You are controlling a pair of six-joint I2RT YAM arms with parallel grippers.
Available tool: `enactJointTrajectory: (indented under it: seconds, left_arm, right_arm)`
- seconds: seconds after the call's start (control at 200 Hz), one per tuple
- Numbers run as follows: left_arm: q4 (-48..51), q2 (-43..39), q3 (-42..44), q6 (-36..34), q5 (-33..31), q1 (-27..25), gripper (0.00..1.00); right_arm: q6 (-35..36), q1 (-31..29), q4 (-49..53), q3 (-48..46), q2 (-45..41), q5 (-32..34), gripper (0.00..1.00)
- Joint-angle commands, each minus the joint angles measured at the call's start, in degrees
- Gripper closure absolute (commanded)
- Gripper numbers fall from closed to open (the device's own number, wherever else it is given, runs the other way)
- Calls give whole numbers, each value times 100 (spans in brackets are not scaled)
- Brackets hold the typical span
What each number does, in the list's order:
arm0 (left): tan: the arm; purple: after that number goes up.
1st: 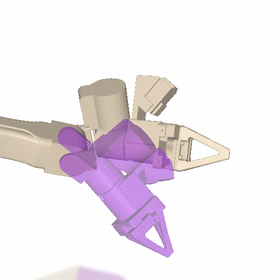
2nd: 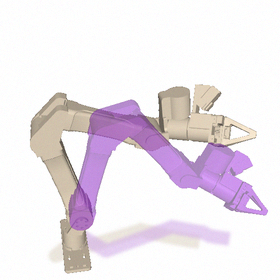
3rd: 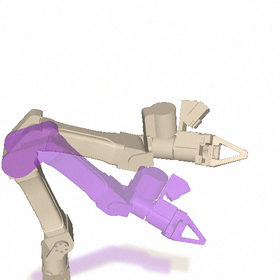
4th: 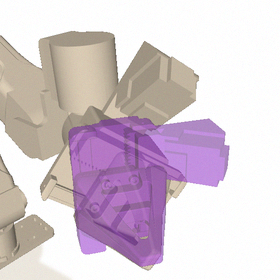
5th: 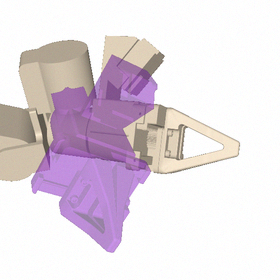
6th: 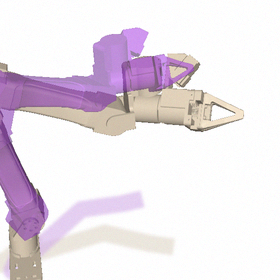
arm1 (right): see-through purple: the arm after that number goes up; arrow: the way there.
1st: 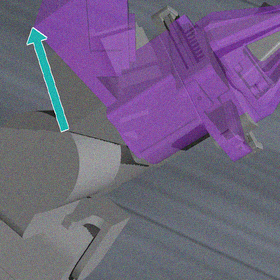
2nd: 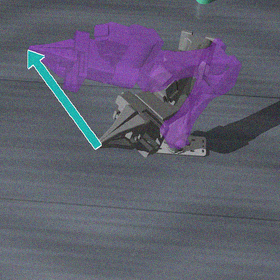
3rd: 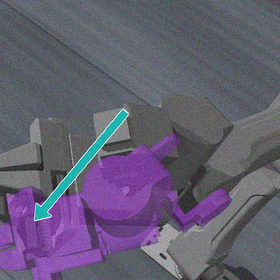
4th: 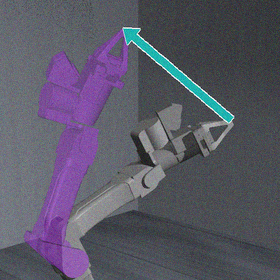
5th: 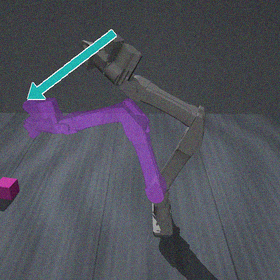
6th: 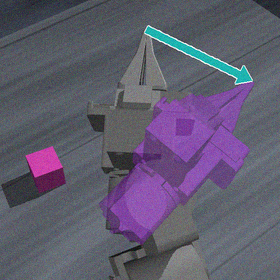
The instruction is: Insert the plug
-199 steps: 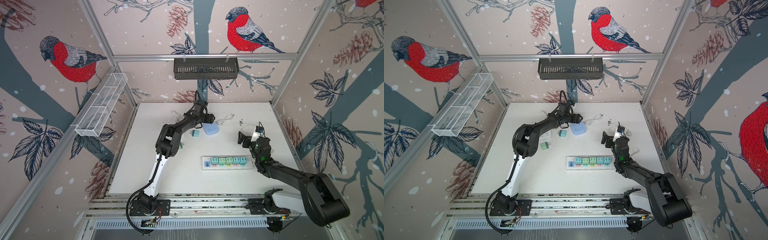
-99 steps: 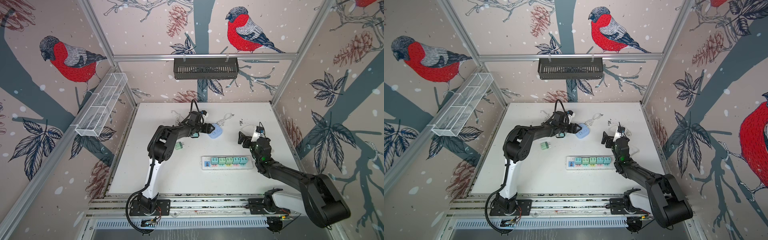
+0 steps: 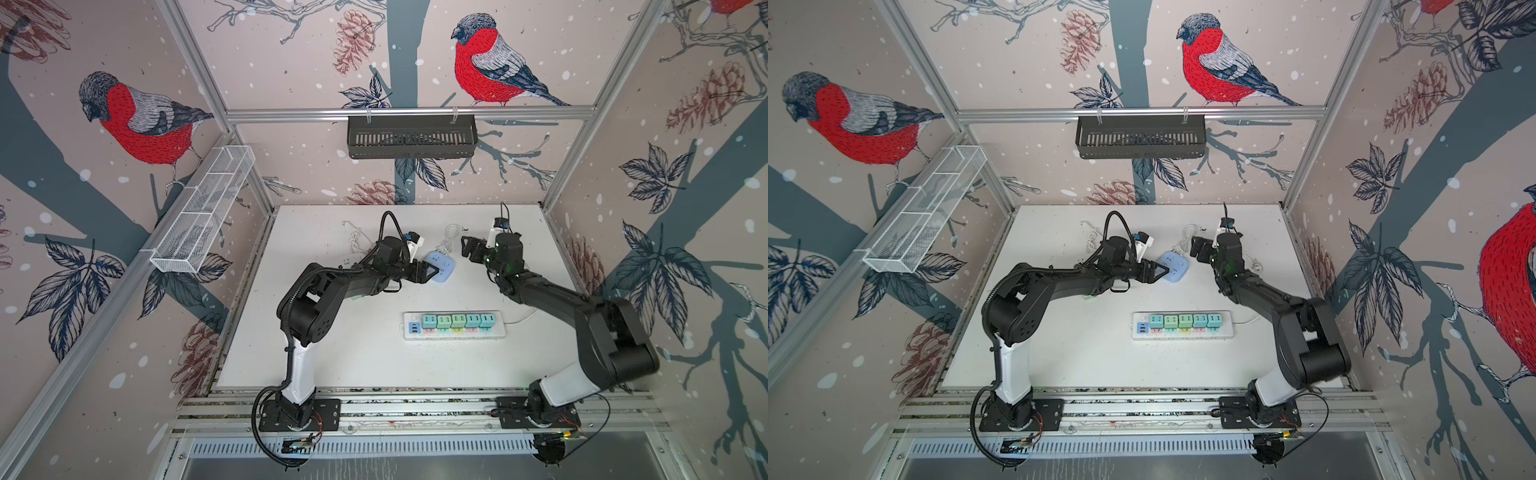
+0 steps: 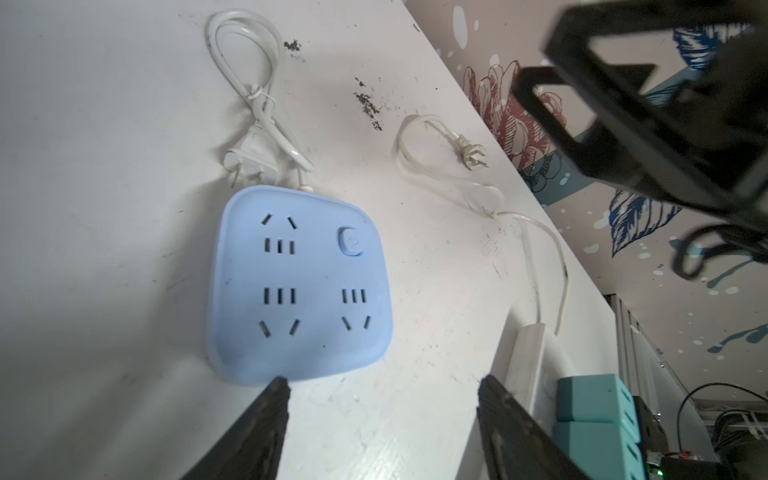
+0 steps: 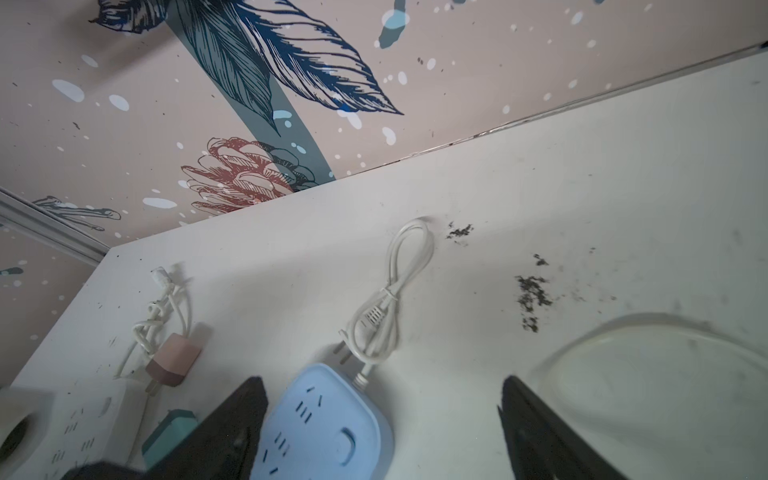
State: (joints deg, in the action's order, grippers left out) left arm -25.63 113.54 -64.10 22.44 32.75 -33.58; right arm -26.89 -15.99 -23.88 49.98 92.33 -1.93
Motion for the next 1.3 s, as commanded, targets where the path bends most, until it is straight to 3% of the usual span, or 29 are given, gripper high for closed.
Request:
enactJointTrajectory:
  seconds: [0.0,0.195,0.455,0.66,0.831,0.901,1.071,1.296]
  left_arm:
    - [-689,-538,450,69,-45,-23,28]
    - [-686,-2912,2293,-60,-1217,-22,27]
    - [887,-6288,3966,-54,-3894,-17,20]
    - [866,-7602,5177,-170,-5366,-3,13]
    - [1398,-8304,5581,180,-6496,-7,9]
    - [1295,-8566,5805,385,-6627,-6,4]
    - [1138,-8967,6040,396,-6561,-1,4]
    - [1179,-8996,6051,520,-6501,-1,4]
  right_arm:
    - [13,-94,1114,1029,856,-489,18]
    - [267,-296,2258,2776,2525,-301,24]
    - [381,-613,2851,3963,3584,-356,28]
    - [505,-990,3146,4417,3928,-230,34]
    - [791,-1322,3427,4570,4053,39,36]
    - [957,-1429,3444,4477,4022,14,34]
    - [1386,-1749,3431,4074,3775,127,27]
    - [1711,-2086,3347,3464,3331,281,26]
